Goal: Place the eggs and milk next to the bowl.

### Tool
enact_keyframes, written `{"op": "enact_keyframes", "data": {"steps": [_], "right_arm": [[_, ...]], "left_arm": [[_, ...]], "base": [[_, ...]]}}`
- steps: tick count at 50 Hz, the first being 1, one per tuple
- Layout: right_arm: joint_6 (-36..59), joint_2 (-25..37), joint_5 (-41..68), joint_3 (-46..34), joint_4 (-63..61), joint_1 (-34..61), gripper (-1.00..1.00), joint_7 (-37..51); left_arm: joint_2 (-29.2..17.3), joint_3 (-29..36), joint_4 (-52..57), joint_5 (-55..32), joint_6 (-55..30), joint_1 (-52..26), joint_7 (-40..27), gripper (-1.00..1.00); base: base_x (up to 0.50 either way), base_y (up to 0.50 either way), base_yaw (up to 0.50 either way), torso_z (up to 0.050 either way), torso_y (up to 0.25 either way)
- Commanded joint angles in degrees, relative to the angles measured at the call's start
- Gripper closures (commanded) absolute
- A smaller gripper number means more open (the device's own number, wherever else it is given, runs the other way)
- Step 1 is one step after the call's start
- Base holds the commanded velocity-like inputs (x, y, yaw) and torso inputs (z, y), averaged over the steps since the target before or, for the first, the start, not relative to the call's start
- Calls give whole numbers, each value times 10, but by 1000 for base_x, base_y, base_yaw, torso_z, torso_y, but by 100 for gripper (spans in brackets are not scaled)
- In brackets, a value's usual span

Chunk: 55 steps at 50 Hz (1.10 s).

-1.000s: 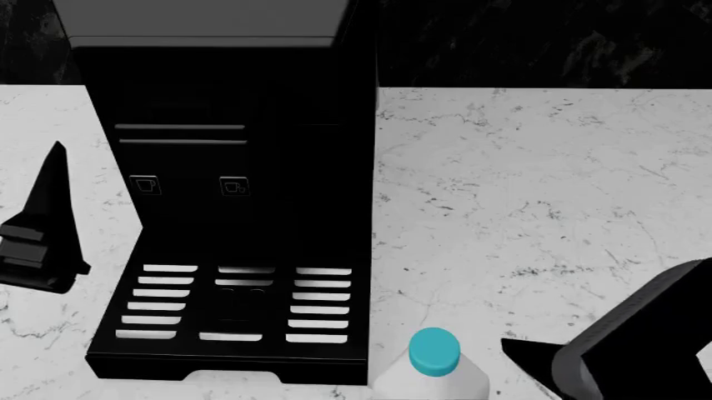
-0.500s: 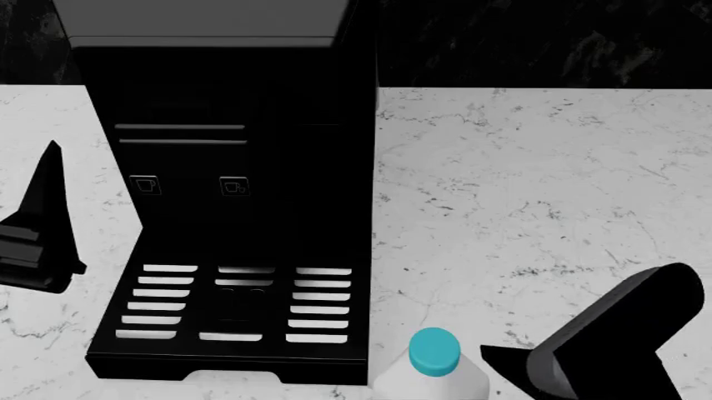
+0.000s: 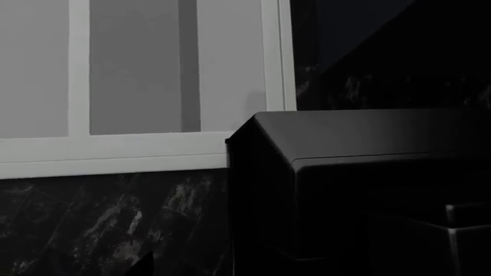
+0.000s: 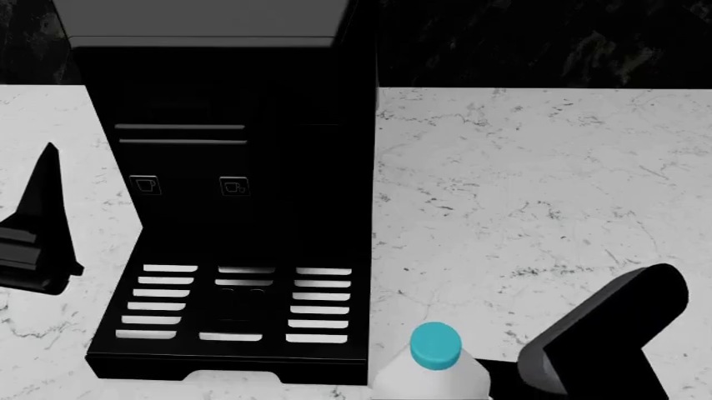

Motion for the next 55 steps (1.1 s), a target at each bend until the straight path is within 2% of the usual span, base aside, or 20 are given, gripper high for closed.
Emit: {"op": "enact_keyframes", "data": {"steps": [1,12,17,27,44,55], "right_arm": [[3,-12,-18,11,-1,7,100,-18],[-16,-7,-12,33,-19,0,100,-6],[-19,2,-3,47,-36,19,100,25],[-16,12,49,51,-42,58,100,100],[29,21,149,-12,-24,220,100,292],[14,33,166,-4,5,241,100,342]], "left_arm": [[11,-15,1,6,-6,0,14,-100],[9,-16,8,2,-9,2,11,-100],[8,-15,11,2,-11,2,9,-100],[9,-12,9,1,-13,-2,11,-100],[10,-13,4,-2,-3,10,16,-100],[11,-10,6,-1,-5,14,14,-100]], "base": [[0,0,0,0,0],[1,0,0,0,0],[0,0,0,0,0],[0,0,0,0,1],[0,0,0,1,1],[0,0,0,0,1]]}}
